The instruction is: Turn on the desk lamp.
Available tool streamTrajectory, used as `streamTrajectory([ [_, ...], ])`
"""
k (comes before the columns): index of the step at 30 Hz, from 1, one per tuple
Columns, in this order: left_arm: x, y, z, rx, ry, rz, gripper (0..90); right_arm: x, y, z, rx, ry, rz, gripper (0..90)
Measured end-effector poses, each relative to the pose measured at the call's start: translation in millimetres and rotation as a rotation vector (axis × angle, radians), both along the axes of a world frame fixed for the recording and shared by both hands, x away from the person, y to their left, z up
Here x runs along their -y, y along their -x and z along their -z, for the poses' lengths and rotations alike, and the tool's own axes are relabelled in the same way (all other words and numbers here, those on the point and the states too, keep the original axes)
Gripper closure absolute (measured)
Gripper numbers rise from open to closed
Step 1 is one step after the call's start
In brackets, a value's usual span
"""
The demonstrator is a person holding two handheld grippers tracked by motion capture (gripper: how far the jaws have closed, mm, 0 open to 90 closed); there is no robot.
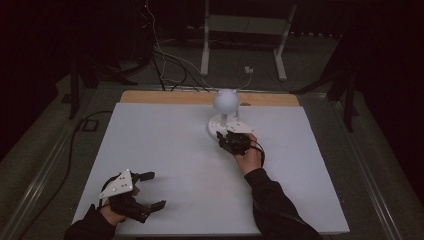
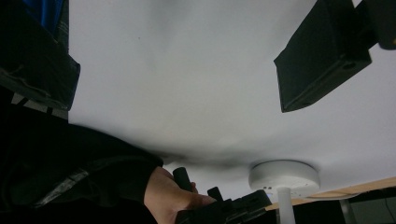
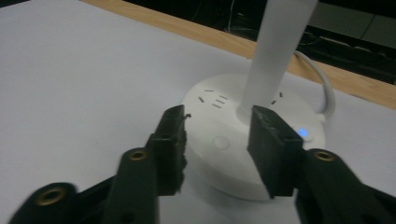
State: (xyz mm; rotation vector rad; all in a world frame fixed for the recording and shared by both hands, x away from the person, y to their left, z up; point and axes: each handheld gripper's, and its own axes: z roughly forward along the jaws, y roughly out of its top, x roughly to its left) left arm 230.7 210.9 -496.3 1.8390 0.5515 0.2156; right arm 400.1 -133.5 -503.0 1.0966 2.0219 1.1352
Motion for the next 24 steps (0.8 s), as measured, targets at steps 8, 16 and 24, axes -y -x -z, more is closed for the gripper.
streamTrajectory([
  [8,0.5,0.2,0.2,0.003,-0.004,-0.003,0.3,0.2,-3.7,-3.2,0.01,0.027,0.035,75.8],
  [16,0.1,0.3,-0.1,0.005,0.0,-0.004,0.3,-1.7,-9.4,-2.9,-0.012,0.04,0.07,90.0],
  [24,0.0,0.4,-0.1,0.006,0.004,-0.002,0.3,-8.5,-15.5,-0.5,-0.034,0.045,0.064,90.0],
])
